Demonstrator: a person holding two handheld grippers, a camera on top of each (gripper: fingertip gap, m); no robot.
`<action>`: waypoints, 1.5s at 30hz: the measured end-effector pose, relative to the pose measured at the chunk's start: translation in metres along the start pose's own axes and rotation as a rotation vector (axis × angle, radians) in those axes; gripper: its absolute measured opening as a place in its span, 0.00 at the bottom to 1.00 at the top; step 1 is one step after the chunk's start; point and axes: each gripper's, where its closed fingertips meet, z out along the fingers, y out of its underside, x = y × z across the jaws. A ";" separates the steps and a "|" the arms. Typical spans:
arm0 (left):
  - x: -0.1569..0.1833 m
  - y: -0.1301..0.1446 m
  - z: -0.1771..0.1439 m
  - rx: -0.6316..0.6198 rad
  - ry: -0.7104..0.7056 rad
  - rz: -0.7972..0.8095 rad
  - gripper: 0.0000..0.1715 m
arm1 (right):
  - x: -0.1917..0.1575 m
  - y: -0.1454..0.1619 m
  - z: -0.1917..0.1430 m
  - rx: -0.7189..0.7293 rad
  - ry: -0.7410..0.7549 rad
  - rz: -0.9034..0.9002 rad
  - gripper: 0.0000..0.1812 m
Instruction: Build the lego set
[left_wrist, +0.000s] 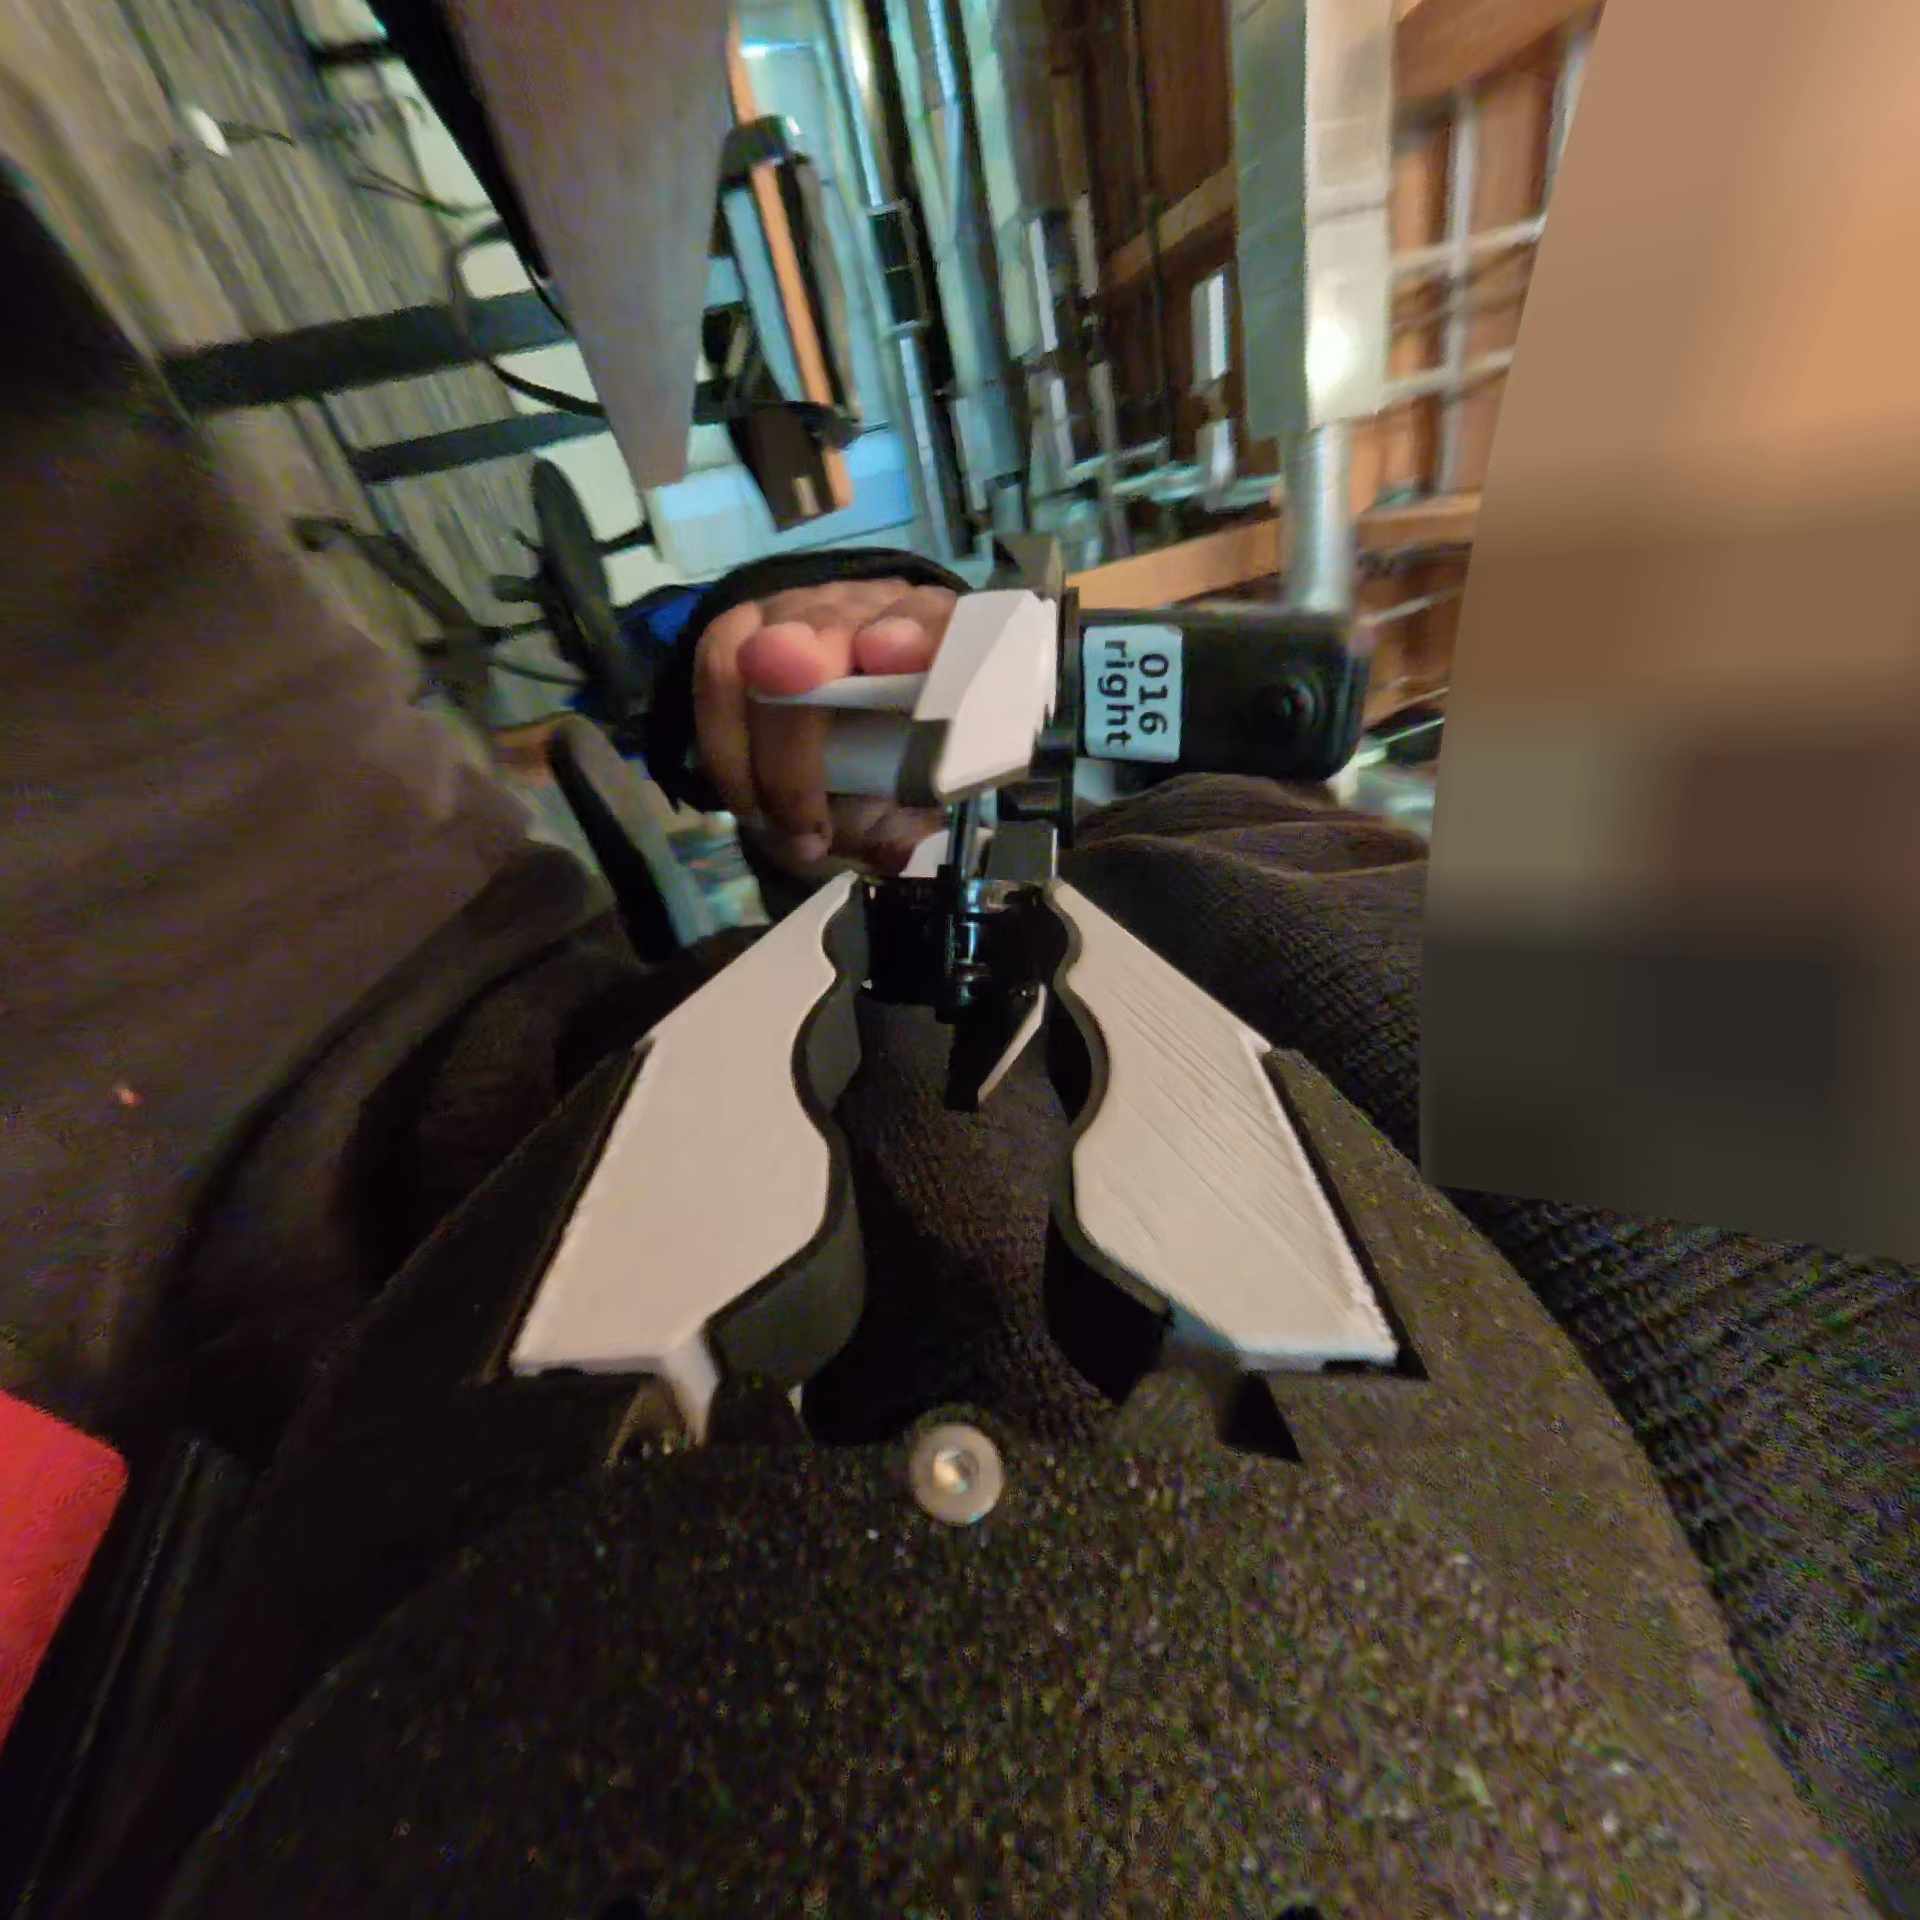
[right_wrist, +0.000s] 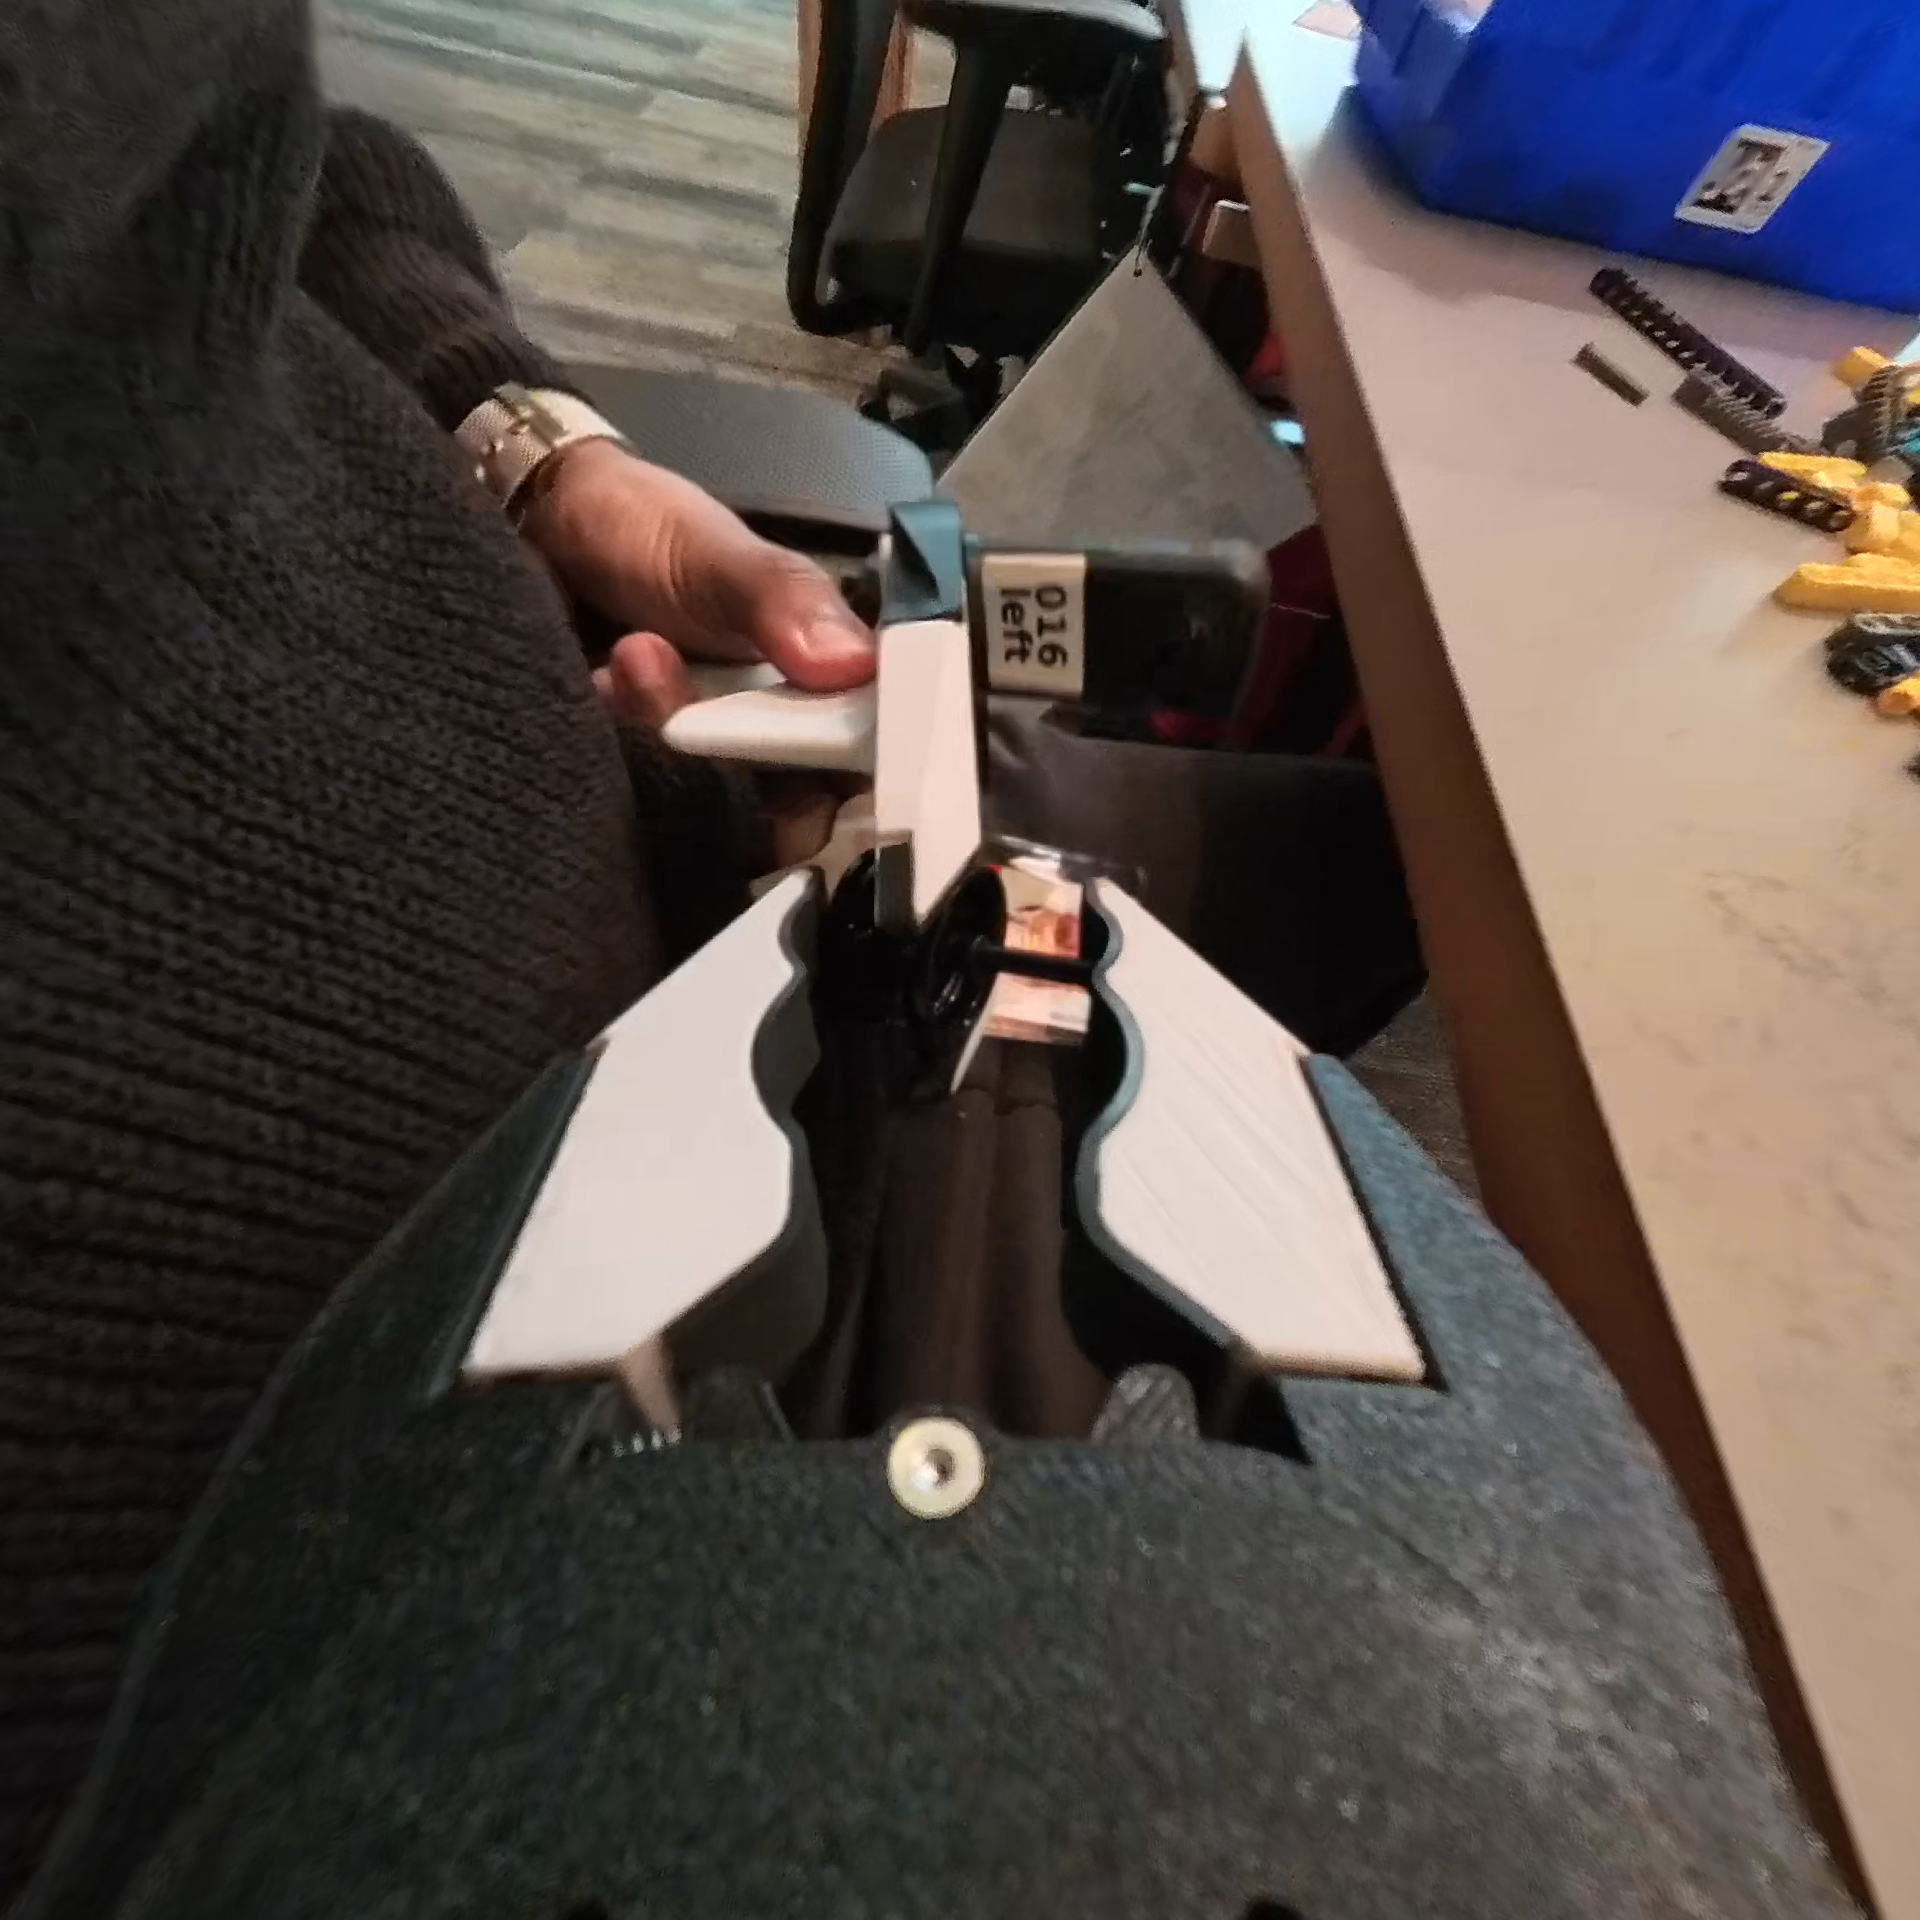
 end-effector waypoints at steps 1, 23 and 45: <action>0.002 -0.002 0.000 -0.026 -0.060 0.072 0.17 | 0.003 -0.002 0.000 0.011 0.012 0.021 0.27; -0.006 0.052 -0.014 -0.281 -0.652 1.150 0.18 | -0.047 -0.020 -0.044 0.265 -0.103 0.732 0.00; 0.036 0.055 0.014 -0.182 -0.436 1.597 0.18 | -0.062 -0.033 -0.047 0.301 -0.390 1.171 0.29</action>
